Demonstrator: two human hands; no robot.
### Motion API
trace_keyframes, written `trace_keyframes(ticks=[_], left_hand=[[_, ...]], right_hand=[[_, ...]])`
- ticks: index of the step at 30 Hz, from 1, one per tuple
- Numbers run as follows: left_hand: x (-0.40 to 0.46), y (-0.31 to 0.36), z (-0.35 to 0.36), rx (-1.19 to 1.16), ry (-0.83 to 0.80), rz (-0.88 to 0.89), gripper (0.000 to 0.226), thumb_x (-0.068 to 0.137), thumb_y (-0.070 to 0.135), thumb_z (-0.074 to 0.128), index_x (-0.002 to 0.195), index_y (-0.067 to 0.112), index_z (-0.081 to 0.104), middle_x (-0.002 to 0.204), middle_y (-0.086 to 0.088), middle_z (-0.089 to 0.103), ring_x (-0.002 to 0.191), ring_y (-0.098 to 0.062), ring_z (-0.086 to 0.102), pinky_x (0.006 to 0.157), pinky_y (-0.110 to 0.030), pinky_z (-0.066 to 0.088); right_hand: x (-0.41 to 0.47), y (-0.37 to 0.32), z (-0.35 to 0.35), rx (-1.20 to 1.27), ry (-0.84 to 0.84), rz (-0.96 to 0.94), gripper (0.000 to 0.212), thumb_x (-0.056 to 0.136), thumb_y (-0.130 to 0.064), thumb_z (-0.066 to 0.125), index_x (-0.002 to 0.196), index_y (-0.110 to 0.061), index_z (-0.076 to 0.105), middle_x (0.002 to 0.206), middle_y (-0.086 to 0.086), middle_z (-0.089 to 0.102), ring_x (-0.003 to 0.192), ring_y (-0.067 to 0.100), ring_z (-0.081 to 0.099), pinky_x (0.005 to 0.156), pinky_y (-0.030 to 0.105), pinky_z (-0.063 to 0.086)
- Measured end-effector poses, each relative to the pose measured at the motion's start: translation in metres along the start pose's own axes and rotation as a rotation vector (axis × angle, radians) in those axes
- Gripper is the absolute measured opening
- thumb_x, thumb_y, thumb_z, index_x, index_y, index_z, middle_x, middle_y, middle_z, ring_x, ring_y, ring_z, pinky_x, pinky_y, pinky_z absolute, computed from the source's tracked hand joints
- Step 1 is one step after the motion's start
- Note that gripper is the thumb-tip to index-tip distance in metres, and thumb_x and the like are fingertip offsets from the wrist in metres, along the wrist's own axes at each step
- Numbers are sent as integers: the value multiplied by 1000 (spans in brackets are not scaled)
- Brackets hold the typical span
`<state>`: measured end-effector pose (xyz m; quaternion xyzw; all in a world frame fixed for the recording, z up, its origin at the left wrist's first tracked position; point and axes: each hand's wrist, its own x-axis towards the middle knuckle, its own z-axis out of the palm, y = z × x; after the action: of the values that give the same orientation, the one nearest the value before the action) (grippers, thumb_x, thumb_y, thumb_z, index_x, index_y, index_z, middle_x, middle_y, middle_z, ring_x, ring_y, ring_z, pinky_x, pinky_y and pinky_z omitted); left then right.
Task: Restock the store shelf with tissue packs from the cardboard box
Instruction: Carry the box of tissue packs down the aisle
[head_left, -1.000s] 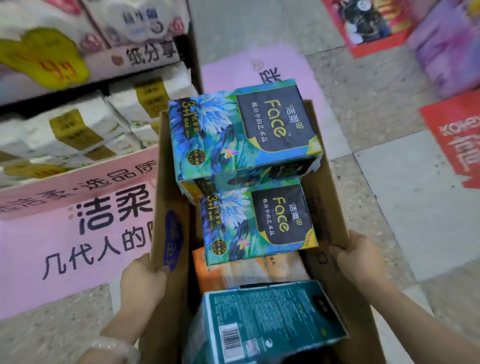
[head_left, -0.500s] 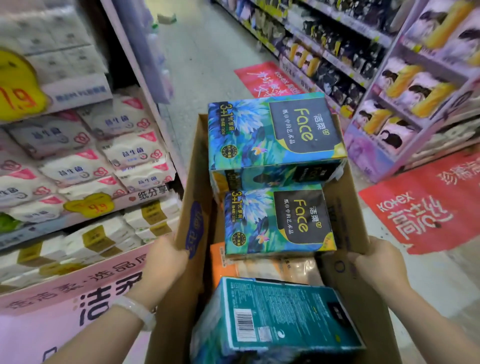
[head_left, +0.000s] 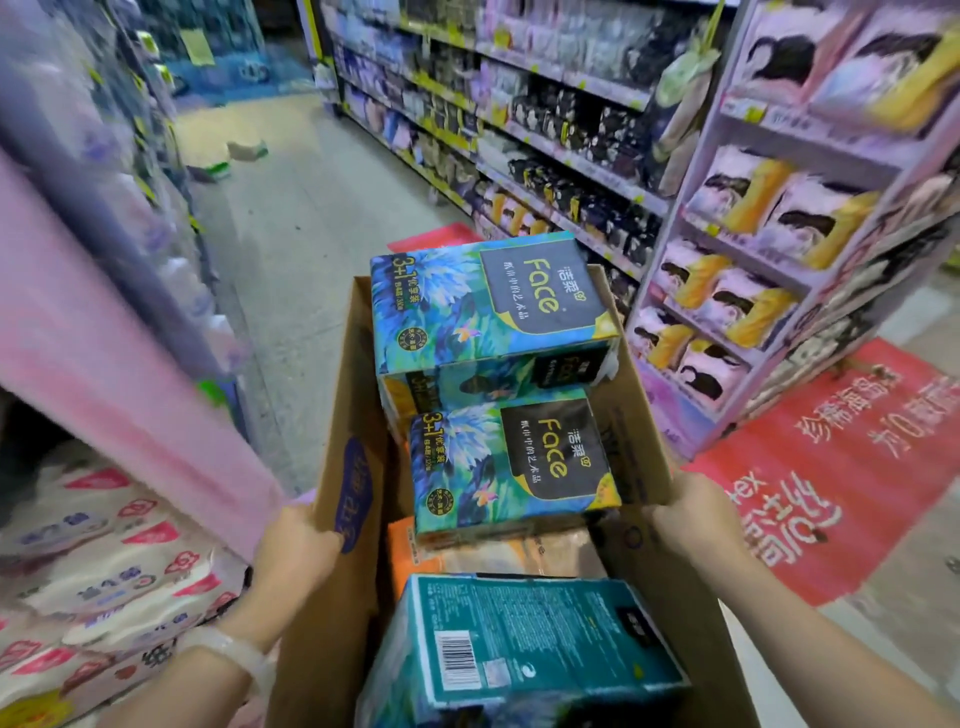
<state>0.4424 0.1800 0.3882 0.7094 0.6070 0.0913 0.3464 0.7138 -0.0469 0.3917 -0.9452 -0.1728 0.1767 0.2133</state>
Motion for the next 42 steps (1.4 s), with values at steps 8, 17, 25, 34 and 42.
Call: trace_keyframes(ticks=[8,17,25,34,42], left_hand=[[148,97,28,54,27,-34,3,73,1,68,75,0,68,69,-19,67,66,-33,63,58,-35,49],[310,192,33,-15,130,-128,13,75,0,67,87,-6,71,88,-29,70,88,-38,67,65,-28,36],[507,252,2,-22,206,-213,15,74,2,67,88,-5,71,90,-25,69,93,-38,65,68,-30,43],[735,304,-43,-59,261,-337,20,71,2,64,91,-4,66,93,-21,69,90,-36,64,66,-29,45],[938,347,-78,-21,315,-422,16,70,7,63,83,-1,67,92,-21,68,88,-37,63,69,-32,46]], right_hand=[[176,-81,-16,4,-31,-83,7,77,-9,65,79,-3,66,91,25,70,90,39,65,61,28,35],[384,-208,-12,-68,-58,-182,17,73,-12,64,88,-4,67,92,23,70,90,39,65,63,32,41],[552,-368,30,-57,-92,-259,8,71,-9,67,79,-9,64,89,23,71,88,37,67,65,34,47],[727,-557,75,-44,-142,-322,17,72,-10,68,88,-4,69,91,24,71,90,37,67,65,34,47],[890,-747,121,-81,-228,-418,11,71,-7,64,82,-8,68,89,23,72,87,37,68,62,32,45]])
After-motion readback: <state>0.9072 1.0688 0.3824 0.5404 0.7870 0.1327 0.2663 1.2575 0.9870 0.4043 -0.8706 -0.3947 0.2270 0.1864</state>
